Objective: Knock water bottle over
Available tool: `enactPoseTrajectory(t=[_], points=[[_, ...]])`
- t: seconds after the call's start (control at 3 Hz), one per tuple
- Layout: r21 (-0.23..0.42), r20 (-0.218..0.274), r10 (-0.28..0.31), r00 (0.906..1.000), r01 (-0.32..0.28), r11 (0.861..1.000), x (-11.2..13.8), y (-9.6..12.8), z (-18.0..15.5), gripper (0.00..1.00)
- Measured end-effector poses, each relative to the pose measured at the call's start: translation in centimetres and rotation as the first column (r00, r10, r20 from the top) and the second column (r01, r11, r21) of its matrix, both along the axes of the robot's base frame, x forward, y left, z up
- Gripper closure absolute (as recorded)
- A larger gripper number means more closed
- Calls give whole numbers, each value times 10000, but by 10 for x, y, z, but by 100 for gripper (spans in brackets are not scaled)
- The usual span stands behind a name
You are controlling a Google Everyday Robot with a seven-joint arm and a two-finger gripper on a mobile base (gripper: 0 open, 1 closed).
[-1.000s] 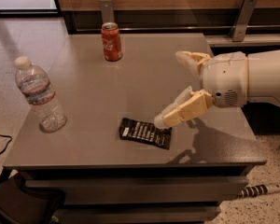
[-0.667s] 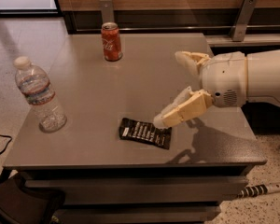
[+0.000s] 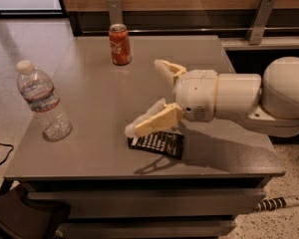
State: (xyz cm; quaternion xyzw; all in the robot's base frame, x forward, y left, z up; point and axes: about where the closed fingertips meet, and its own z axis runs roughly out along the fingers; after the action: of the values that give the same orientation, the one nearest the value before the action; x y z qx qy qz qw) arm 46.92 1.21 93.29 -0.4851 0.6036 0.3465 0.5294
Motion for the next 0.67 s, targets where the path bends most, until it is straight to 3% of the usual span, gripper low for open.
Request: enactPoseTrajectory(t=[0.33, 0.67], points=[[1046, 315, 629, 9975, -659, 9923, 6, 45, -3, 0], [1432, 483, 1091, 9929, -1149, 9830, 8, 75, -5, 0]])
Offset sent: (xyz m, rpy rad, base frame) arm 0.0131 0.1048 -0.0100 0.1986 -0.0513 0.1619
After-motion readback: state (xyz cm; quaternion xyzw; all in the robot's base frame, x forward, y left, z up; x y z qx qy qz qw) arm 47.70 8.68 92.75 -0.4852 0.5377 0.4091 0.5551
